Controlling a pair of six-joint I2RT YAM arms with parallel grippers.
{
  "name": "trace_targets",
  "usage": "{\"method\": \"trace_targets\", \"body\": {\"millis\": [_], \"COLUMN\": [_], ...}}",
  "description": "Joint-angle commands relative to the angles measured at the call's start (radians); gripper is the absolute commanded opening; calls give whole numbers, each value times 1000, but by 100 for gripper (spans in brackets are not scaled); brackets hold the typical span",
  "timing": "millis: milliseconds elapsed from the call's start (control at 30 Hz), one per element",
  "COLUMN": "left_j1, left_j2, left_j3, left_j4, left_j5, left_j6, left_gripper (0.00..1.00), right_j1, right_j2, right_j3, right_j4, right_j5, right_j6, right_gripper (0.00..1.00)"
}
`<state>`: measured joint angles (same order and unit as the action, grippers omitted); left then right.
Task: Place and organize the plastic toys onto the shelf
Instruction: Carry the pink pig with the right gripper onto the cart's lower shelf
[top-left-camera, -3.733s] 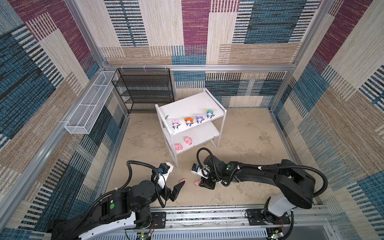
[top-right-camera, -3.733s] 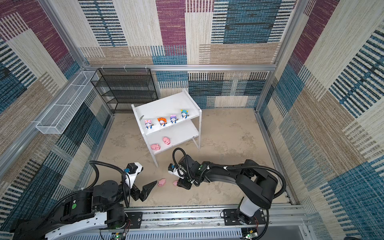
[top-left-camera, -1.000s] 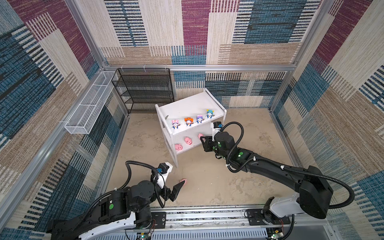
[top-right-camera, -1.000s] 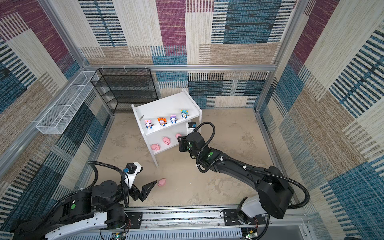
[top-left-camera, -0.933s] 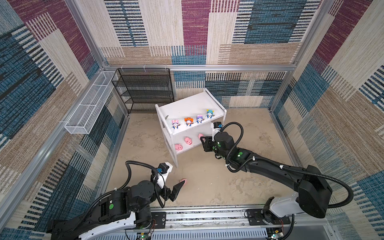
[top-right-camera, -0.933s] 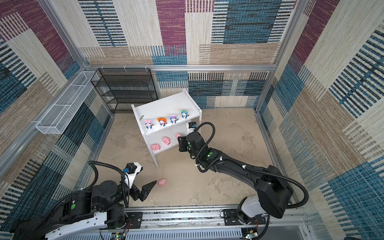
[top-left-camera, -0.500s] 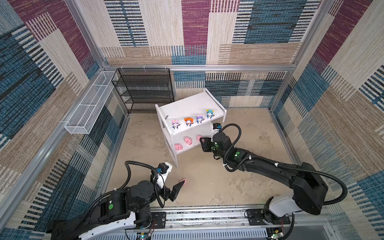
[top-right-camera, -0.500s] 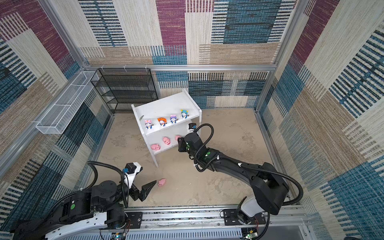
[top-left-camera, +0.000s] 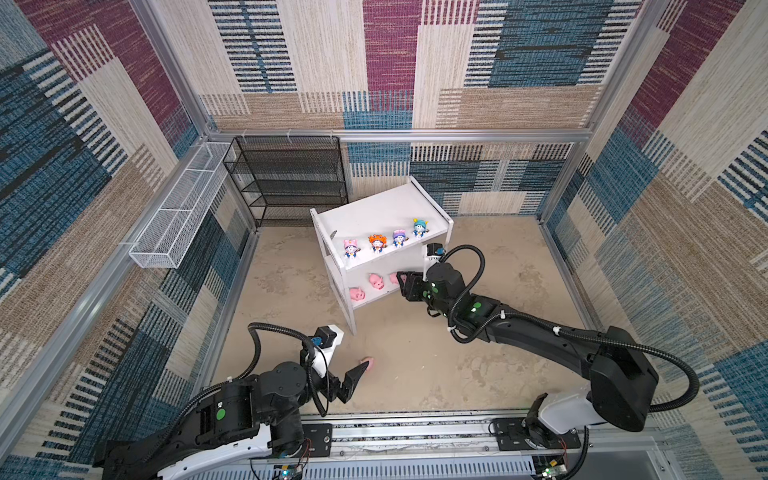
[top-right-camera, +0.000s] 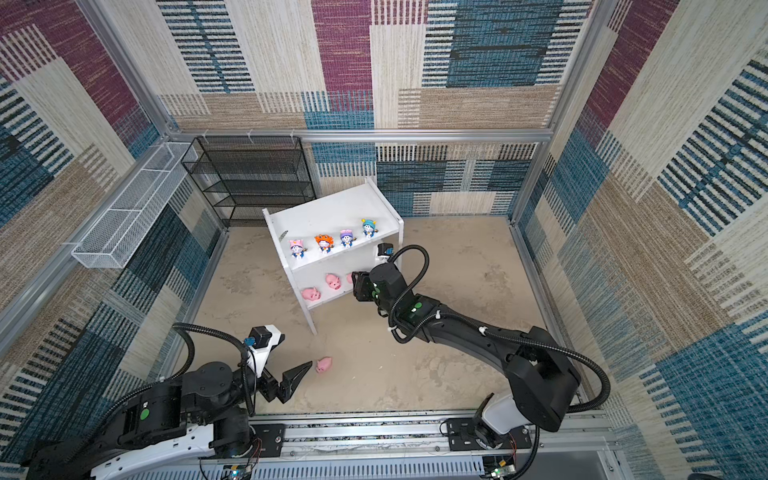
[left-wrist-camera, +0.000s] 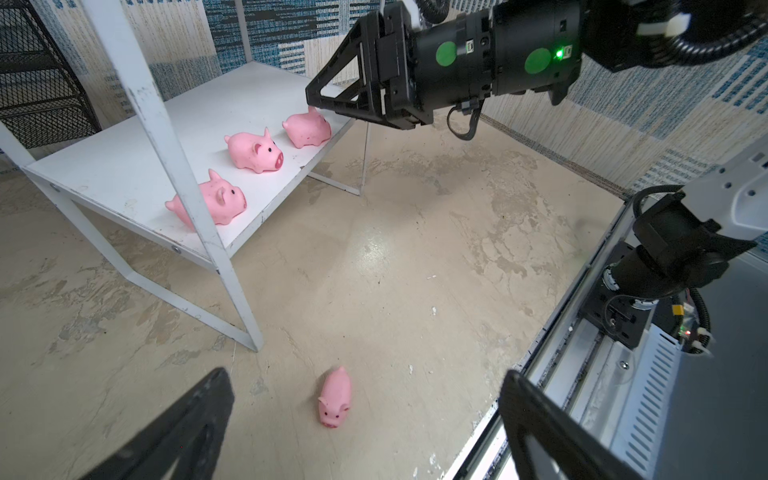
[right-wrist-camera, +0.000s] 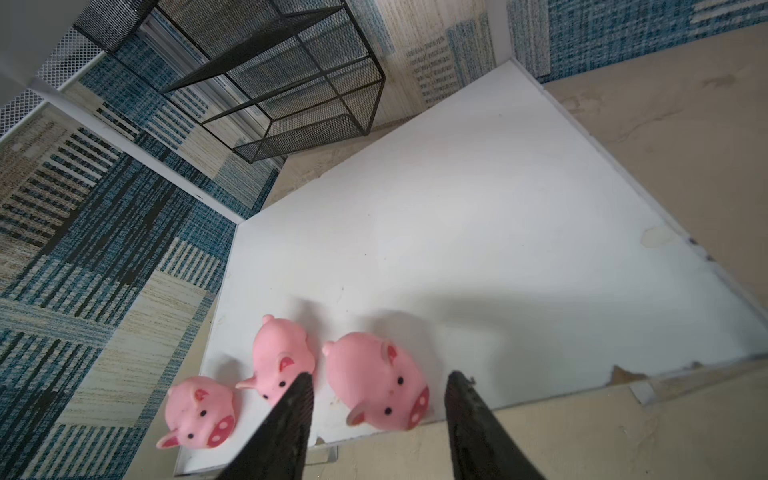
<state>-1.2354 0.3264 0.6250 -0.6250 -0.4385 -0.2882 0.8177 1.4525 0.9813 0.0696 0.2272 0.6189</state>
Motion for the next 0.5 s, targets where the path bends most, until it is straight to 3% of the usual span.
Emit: {"method": "trace_targets", "body": {"millis": [0,467], "left_j1": [1,1], "left_j2": [3,4], "left_j3": [0,7], "left_j4": [30,25], "left_j5": [-3,-5], "left_j6": [7,8], "left_gripper": [100,100], "right_j1": [0,0], "right_j2": [-35,-54], "right_j3": [-21,-87], "right_j4": [-5,-55], "right_j5": [45,102], "right_j6": [-10,5], "right_gripper": [58,52]}}
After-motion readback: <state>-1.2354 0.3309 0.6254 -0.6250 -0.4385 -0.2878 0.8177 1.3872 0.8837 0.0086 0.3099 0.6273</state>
